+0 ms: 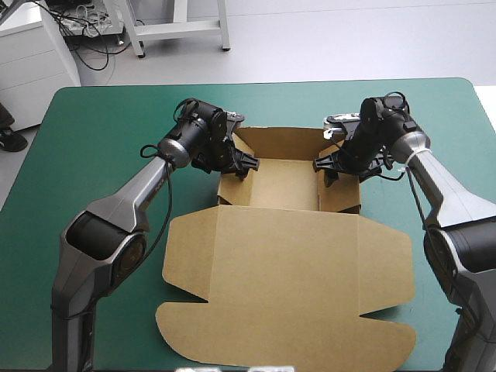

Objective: Fold the box

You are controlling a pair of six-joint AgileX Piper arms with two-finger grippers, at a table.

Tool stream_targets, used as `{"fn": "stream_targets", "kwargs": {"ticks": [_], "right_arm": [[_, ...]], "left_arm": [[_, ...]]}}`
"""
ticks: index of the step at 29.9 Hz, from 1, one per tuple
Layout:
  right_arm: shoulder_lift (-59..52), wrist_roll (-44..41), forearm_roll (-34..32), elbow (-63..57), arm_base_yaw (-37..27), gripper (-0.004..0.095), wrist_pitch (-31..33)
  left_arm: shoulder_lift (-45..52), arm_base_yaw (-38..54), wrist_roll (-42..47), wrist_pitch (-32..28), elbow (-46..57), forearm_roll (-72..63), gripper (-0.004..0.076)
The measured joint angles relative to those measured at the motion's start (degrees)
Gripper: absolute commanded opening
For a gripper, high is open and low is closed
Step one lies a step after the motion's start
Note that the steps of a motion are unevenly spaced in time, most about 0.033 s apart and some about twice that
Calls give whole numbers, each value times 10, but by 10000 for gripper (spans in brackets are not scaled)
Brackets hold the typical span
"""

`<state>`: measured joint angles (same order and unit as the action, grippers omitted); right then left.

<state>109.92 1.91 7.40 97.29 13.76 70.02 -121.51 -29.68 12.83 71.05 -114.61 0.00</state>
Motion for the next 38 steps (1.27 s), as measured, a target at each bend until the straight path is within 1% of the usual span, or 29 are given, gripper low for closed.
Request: {"fn": "stream_targets", "kwargs": {"ticks": [5, 10, 12, 14, 16, 17, 23, 25, 29, 34, 38], "right_arm": [[-11, -2, 3, 0, 2, 819, 2], [-41, -2, 1, 2, 2, 820, 4], [-59, -2, -5, 3, 2, 819, 4], [-80, -2, -18, 5, 2, 819, 5], [-100, -2, -29, 5, 2, 819, 6], [-112, -1, -35, 5, 2, 819, 6], [-173, -1, -42, 6, 2, 820, 11], [-186, -1, -42, 6, 2, 819, 13], [-194, -2, -43, 6, 2, 819, 13], [-189, -2, -43, 6, 2, 820, 13], [-172, -6, -43, 6, 2, 819, 13]], "left_arm": [[13, -1, 2, -1, -11, -5, 590], [50, -1, 2, 0, -13, 11, 582], [66, -1, 2, 1, -13, 25, 563], [90, -1, -5, 2, -13, 43, 519], [119, -1, -29, 3, -13, 49, 440], [135, -1, -42, 3, -13, 49, 384], [231, -1, -111, 9, -14, 42, -36], [266, -1, -128, 9, -3, 42, -32], [337, -1, -146, 10, 59, 42, -32], [420, -1, -151, 10, 184, 42, -32], [489, -1, -153, 10, 309, 45, -32]]}}
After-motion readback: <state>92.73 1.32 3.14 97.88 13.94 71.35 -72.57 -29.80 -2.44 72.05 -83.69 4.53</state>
